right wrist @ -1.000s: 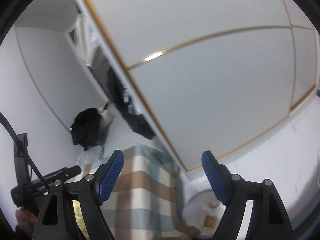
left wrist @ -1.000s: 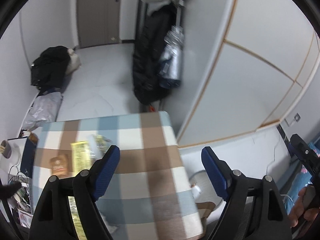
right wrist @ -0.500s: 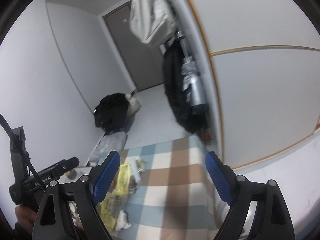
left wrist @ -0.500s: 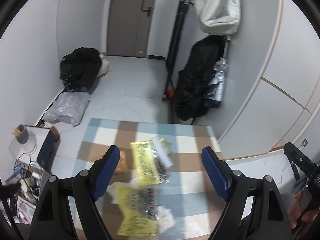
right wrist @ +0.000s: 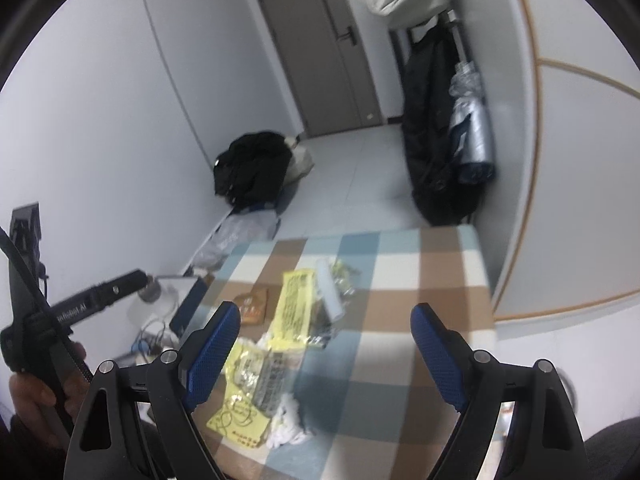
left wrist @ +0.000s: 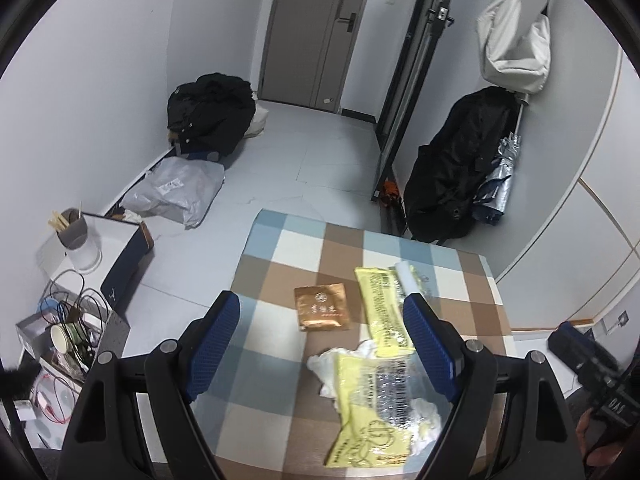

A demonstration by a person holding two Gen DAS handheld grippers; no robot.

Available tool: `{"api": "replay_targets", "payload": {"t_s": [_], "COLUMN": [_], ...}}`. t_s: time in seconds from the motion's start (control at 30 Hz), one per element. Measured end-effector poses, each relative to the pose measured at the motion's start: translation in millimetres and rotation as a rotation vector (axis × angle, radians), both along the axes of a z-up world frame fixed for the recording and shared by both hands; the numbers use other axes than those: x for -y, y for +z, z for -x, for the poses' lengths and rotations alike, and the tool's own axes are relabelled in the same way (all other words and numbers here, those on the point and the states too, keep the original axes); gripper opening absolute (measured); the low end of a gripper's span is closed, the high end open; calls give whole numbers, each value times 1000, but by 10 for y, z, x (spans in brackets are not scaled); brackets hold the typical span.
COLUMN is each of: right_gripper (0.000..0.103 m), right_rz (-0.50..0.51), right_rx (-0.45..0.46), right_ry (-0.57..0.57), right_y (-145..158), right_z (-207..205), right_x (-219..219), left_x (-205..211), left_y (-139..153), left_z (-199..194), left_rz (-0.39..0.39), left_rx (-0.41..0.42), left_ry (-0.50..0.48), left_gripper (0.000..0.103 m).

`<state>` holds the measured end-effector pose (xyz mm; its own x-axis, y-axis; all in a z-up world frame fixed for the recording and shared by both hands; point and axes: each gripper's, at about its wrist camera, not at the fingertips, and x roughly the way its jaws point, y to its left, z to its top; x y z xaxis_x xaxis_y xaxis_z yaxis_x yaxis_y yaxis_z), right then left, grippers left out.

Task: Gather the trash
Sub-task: 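Grasp the large yellow printed snack bag with the right tool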

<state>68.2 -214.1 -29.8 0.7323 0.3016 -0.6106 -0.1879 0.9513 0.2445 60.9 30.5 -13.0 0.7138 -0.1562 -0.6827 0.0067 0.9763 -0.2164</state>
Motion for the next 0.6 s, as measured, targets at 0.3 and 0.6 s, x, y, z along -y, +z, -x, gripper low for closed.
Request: {"api": "replay_targets", "payload": {"t_s": [0.3,0.6], "right_gripper": [86,86], "right_rz": [33,80], "right_rx": [-140,-297], "right_ry": [86,146], "right_y": [-439,-1027], "right_z": [-134,-369], "right_x": [-427,-883], "left_x": [-258,-463], "left_y": [-171,-190], "left_z": [-41,-62], "left_rz": [29,58], "left_rx": [-50,-68], "left_ry": [11,33], "left_gripper": [81,81]}}
